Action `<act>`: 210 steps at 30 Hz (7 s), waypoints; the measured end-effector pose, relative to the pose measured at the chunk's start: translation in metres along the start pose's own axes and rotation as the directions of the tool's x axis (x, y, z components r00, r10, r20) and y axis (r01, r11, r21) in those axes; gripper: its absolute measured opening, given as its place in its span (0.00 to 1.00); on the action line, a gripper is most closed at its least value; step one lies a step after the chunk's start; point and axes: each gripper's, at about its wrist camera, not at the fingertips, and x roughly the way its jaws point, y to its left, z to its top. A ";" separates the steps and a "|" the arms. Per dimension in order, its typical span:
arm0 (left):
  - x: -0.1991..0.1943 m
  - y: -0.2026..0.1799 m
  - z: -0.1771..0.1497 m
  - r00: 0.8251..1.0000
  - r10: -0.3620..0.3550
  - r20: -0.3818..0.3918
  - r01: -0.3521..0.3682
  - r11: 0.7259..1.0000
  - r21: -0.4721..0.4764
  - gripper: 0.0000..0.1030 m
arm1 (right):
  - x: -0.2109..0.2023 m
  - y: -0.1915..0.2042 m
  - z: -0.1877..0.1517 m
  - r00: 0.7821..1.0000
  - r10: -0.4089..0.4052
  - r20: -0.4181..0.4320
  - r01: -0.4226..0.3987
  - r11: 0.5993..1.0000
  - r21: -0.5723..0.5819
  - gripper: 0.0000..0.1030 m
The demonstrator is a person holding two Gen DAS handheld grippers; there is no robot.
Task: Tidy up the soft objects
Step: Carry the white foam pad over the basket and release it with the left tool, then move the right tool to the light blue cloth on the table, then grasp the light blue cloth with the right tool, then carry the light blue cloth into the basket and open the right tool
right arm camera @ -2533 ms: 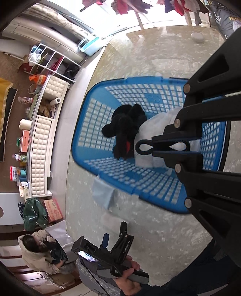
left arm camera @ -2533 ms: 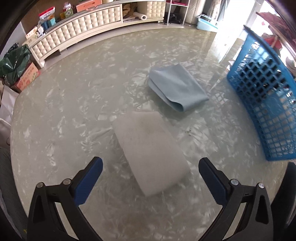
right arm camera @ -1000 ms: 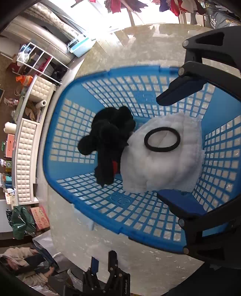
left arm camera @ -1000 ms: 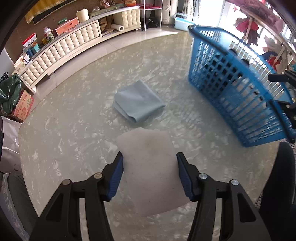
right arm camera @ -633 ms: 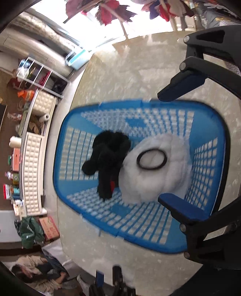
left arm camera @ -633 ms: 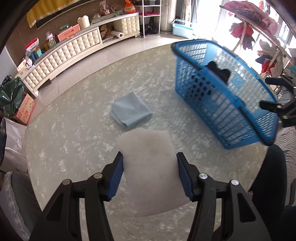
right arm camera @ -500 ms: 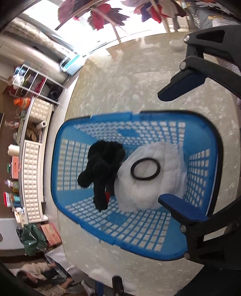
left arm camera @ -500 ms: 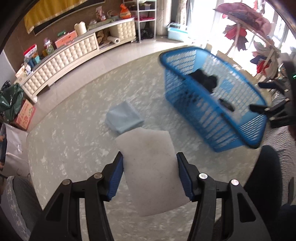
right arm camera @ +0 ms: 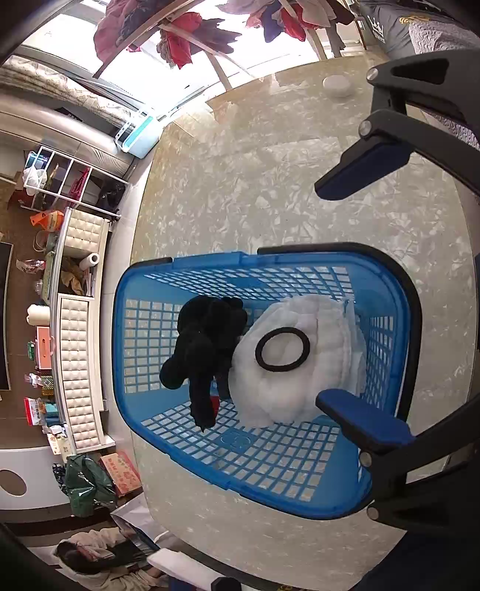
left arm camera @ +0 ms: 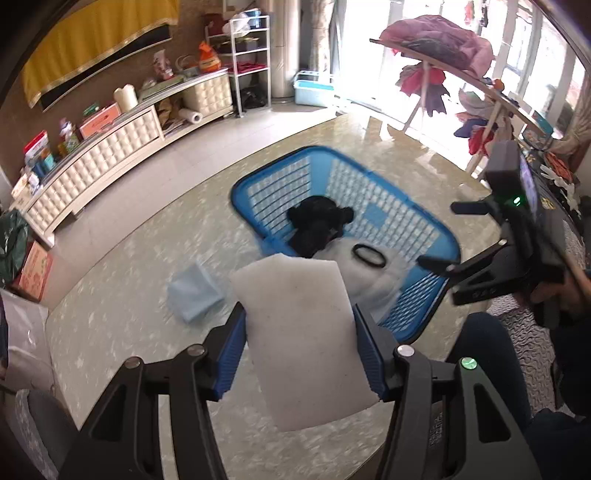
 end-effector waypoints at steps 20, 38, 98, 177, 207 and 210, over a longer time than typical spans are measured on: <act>0.069 -0.056 0.052 0.995 -0.088 -0.054 0.094 0.988 0.119 0.52 | 0.011 -0.030 -0.004 0.998 0.061 0.012 -0.062 0.997 0.036 0.99; 0.144 -0.075 0.062 0.983 -0.102 -0.153 0.129 0.975 0.181 0.54 | 0.020 -0.038 -0.004 0.995 0.096 -0.015 -0.095 0.993 0.069 0.99; -0.009 0.033 -0.034 0.997 0.075 0.020 -0.074 0.996 -0.049 0.87 | -0.045 0.113 0.045 0.984 0.157 0.078 -0.142 0.975 -0.170 0.99; 0.047 0.167 -0.102 0.980 0.171 -0.098 -0.191 0.946 -0.261 0.87 | 0.037 0.199 0.054 0.963 0.264 -0.062 -0.270 0.953 -0.137 0.11; -0.025 0.032 -0.014 0.982 0.171 0.079 -0.164 0.982 -0.091 0.87 | -0.057 0.059 0.031 0.981 0.161 0.112 -0.156 0.986 -0.055 0.11; -0.015 0.028 -0.003 0.985 0.155 0.083 -0.147 0.985 -0.087 0.87 | -0.052 0.046 0.033 0.983 0.143 0.112 -0.141 0.990 -0.025 0.11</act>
